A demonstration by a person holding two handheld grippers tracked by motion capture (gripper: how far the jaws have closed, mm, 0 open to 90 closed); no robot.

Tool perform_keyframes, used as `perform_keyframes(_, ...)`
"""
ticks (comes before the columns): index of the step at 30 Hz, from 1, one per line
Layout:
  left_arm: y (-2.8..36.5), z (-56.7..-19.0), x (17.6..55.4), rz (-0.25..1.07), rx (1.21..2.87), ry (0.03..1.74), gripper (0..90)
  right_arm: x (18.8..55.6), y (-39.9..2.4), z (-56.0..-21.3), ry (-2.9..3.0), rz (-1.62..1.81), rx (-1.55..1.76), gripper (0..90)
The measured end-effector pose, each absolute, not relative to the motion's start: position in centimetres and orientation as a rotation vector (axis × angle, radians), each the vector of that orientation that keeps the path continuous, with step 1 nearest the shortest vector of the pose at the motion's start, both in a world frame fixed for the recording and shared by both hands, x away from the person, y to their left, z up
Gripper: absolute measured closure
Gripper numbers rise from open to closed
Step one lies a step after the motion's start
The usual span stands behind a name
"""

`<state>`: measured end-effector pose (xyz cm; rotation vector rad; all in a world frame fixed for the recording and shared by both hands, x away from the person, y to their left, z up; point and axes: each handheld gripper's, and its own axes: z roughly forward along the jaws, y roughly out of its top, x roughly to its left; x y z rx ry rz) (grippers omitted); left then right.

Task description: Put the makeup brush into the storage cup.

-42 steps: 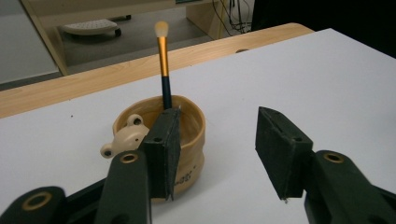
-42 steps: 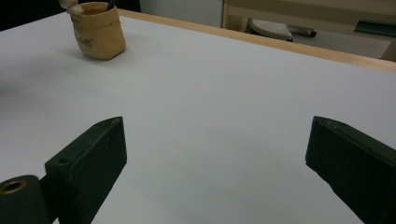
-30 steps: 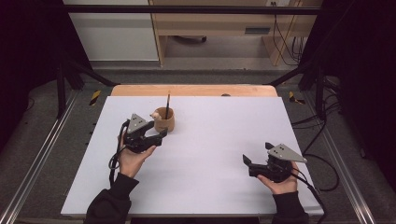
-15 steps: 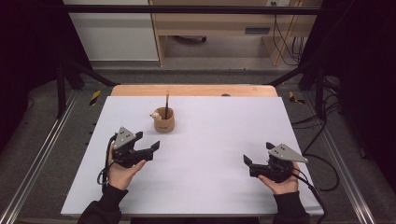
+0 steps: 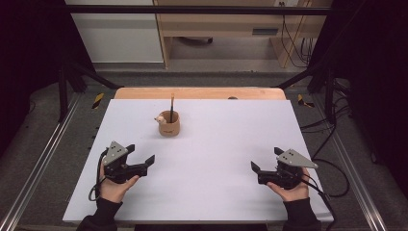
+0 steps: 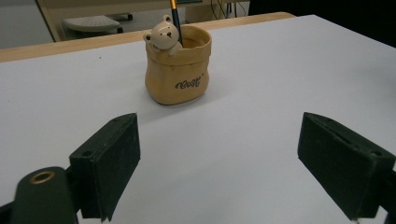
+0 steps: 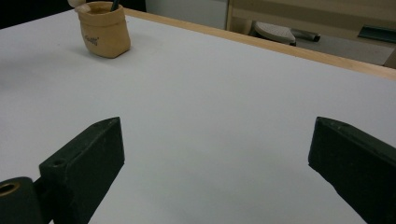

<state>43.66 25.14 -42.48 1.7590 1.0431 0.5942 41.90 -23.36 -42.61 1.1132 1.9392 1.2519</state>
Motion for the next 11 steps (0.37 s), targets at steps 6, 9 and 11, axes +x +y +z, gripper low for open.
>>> perform_keyframes(6, 26.0, -43.0, 43.3, 0.583, 1.751, 1.067, 11.9, 41.8, -23.3, -42.7, 1.952, 1.247, 1.103, 3.8)
perform_keyframes(9, 26.2, -43.3, 43.3, 0.583, 1.75, 1.079, 11.5, 41.8, -23.2, -42.8, 1.961, 1.243, 1.1, 3.8)
perform_keyframes(11, 26.3, -43.4, 43.4, 0.58, 1.751, 1.085, 11.5, 41.8, -23.2, -42.8, 1.966, 1.24, 1.093, 3.8)
